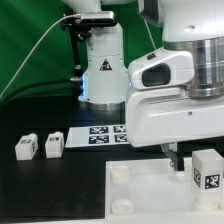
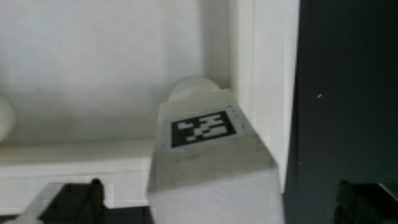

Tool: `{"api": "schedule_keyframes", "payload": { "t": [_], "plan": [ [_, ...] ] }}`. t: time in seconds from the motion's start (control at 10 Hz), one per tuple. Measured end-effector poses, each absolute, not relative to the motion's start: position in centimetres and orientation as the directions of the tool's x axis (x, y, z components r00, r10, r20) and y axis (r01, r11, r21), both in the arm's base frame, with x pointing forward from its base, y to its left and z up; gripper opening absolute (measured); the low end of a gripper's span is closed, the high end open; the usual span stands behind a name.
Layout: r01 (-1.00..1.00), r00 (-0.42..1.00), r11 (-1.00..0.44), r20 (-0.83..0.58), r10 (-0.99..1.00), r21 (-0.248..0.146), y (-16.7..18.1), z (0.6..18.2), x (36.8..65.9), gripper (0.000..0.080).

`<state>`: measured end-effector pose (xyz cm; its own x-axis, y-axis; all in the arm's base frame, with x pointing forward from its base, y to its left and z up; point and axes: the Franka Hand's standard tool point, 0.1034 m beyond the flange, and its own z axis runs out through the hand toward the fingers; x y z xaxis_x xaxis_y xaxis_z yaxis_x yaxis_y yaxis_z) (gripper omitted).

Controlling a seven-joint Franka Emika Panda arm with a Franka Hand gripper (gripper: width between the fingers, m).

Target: Assemble one leg

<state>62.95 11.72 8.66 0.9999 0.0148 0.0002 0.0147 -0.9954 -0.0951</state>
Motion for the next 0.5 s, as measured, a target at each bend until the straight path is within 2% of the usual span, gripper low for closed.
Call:
{"api": "schedule_keyframes", "payload": {
  "t": [0.1,0.2,0.3,0.4,0.5],
  "plan": [
    [0.045,0.999,-0.995,0.003,0.044,-0.095,11.63,8.55,62.88,0.0649],
    [-0.007,1.0,-0.995,-0.003,-0.007,-0.097,11.66,8.54,62.86,0.0649],
    [-0.002,1.0,-0.995,-0.002,-0.001,-0.096,11.63,8.54,62.87,0.0524],
    [-0.06,0.998,-0.993,-0.008,-0.059,-0.099,11.7,8.54,62.86,0.0524],
    [-0.174,0.985,-0.98,-0.02,-0.173,-0.099,11.78,8.54,62.84,0.039]
  ]
}}
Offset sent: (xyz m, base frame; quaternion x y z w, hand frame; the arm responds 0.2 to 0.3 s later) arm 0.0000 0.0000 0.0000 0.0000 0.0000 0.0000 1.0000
